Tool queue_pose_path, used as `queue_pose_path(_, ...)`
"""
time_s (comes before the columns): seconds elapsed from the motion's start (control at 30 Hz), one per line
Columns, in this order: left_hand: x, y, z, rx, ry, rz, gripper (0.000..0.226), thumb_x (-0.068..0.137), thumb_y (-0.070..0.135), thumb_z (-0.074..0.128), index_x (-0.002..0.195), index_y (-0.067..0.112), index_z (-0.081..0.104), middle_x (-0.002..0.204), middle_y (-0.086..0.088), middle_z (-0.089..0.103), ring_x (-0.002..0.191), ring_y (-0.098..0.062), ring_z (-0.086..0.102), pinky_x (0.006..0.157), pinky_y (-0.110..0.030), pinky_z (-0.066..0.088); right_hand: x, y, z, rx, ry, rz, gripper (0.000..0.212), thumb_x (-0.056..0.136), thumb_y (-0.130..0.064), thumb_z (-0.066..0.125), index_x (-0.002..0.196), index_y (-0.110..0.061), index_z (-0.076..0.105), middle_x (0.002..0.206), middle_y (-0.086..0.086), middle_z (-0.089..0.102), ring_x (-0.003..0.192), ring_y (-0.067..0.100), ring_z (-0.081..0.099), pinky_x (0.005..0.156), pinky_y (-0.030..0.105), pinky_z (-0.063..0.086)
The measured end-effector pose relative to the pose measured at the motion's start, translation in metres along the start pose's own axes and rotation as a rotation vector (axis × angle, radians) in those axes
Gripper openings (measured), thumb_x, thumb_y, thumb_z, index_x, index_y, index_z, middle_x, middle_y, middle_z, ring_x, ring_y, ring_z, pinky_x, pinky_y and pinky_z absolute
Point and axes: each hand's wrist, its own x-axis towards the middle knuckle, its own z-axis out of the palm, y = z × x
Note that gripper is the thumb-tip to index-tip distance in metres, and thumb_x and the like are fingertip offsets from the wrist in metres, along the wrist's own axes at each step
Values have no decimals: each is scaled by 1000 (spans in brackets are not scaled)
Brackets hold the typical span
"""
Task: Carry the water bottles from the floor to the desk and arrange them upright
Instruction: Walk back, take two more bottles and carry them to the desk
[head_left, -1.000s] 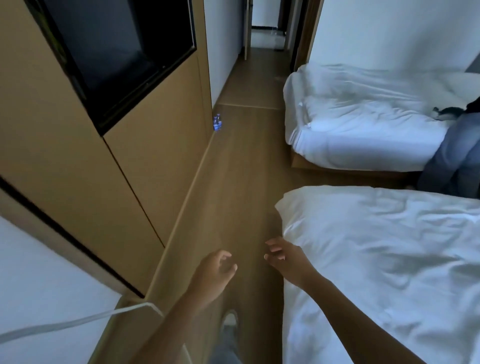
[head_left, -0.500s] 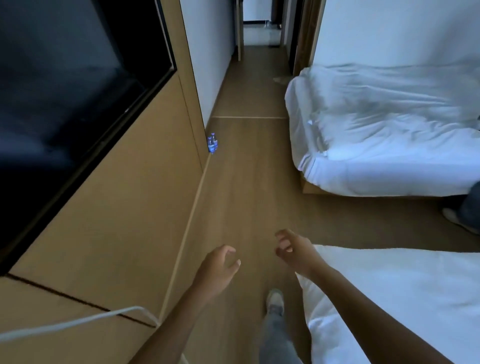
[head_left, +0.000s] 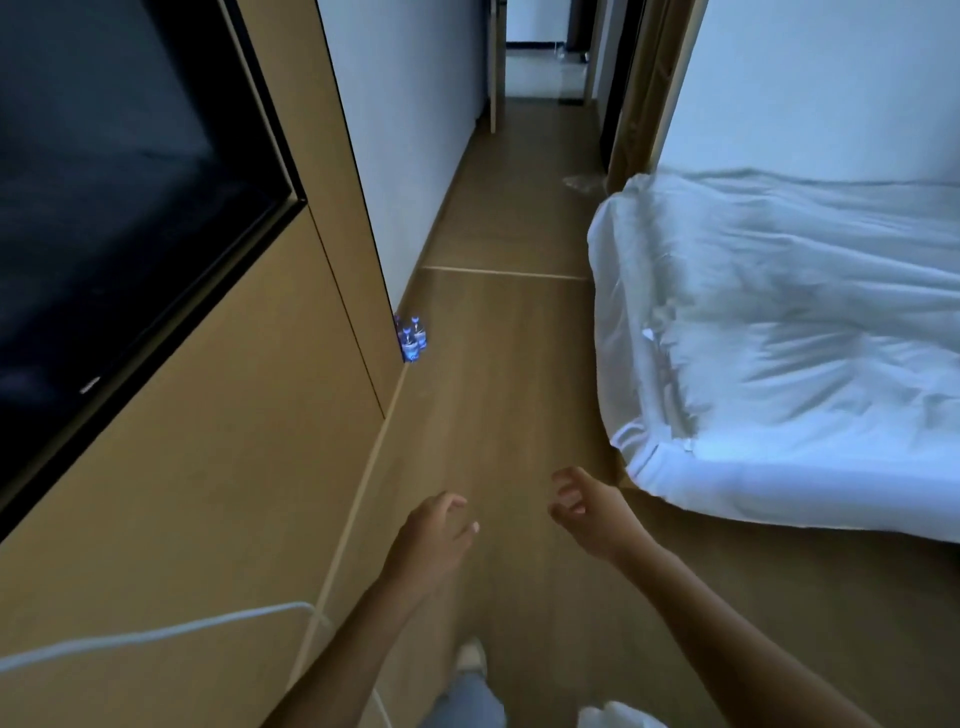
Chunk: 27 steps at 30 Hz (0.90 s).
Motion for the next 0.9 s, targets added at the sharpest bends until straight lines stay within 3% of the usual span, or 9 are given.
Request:
queue_pose_path(0.37, 314, 45, -48, -61, -6, -34, 33, 89, 33, 64, 119, 21, 58, 124, 4, 59, 111, -12, 56, 91, -28, 47, 309, -37, -79, -42, -13, -17, 36, 91, -30, 61, 126, -22, 53, 109, -5, 62, 88, 10, 59, 78, 24, 48)
queue_pose_path(0.5, 421, 76, -78, -83, 1, -15, 33, 89, 30, 64, 120, 18, 59, 123, 3, 60, 111, -13, 55, 94, -27, 45, 411, -54, -117, -27, -34, -5, 36, 93, -32, 60, 127, -26, 51, 109, -9, 59, 90, 6, 59, 68, 14, 45)
queue_pose_path(0.6, 496, 89, -92, -106, 11, -57, 34, 89, 29, 65, 120, 18, 59, 123, 1, 60, 110, -14, 56, 93, -26, 45, 488, -62, -138, -22, -55, -7, 37, 93, -31, 60, 129, -24, 51, 116, -4, 60, 97, 10, 60, 78, 20, 48)
queue_pose_path(0.73, 609, 105, -103, -187, 53, -119, 34, 87, 26, 68, 118, 15, 60, 121, -2, 61, 103, -13, 56, 87, -23, 44, 608, -72, -170, -51, -124, -30, 39, 94, -28, 59, 131, -24, 49, 116, -4, 59, 100, 12, 60, 77, 22, 49)
queue_pose_path(0.83, 698, 125, -114, -232, 110, -166, 34, 87, 23, 68, 119, 14, 60, 119, -2, 61, 100, -9, 54, 82, -19, 39, 705, -85, -199, -98, -163, -63, 38, 94, -26, 59, 130, -20, 51, 118, 1, 61, 105, 18, 62, 89, 33, 52)
queue_pose_path(0.9, 747, 137, -124, -268, 126, -206, 34, 87, 20, 66, 119, 12, 59, 120, -2, 60, 99, -8, 54, 79, -17, 37, 760, -98, -217, -115, -193, -77, 39, 92, -25, 60, 130, -19, 52, 117, 2, 61, 105, 19, 62, 92, 34, 51)
